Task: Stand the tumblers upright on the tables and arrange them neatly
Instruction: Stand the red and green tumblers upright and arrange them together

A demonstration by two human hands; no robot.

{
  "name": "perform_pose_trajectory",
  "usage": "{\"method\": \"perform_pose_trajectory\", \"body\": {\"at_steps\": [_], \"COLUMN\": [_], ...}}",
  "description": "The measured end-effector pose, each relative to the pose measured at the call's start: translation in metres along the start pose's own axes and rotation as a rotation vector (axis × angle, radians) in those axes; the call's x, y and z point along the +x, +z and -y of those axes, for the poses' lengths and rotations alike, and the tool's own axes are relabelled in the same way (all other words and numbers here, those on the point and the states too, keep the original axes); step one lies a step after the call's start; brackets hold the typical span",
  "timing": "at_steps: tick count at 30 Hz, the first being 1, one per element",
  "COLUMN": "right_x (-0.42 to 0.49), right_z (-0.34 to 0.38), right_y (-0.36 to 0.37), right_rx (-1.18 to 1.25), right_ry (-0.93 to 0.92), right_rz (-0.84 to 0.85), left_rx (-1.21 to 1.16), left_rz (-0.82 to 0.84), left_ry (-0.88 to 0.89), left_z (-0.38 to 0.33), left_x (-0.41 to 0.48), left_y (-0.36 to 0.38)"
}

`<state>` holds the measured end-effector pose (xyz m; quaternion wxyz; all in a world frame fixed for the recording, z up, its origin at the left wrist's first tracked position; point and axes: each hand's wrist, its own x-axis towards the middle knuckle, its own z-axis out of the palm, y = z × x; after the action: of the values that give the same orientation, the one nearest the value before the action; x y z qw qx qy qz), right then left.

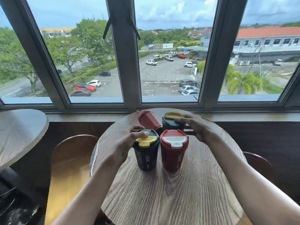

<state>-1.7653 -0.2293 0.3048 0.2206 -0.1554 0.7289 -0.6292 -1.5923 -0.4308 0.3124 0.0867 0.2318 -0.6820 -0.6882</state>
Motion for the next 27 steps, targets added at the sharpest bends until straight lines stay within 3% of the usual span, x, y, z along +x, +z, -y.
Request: {"method": "perform_pose_trajectory", "body": {"at_steps": [11,18,27], "right_x": [-0.005,-0.001,0.006], "right_z": [0.008,0.014,0.001], "right_y": [0.006,0.012,0.013], "right_rx": [-0.041,-0.045,0.116], "right_ry": [0.054,0.067,0.058], "right_rz": [0.080,0.050,0.041], "left_rx": [0.006,0.019,0.009], "left_rz": [0.085,-0.065,-0.084], "left_ry": [0.024,-0.068,-0.198], "left_z": [0.005,0.000,0.003], "left_x": [0.011,0.078,0.159], "left_y": [-0.007,-0.012,0.005]}}
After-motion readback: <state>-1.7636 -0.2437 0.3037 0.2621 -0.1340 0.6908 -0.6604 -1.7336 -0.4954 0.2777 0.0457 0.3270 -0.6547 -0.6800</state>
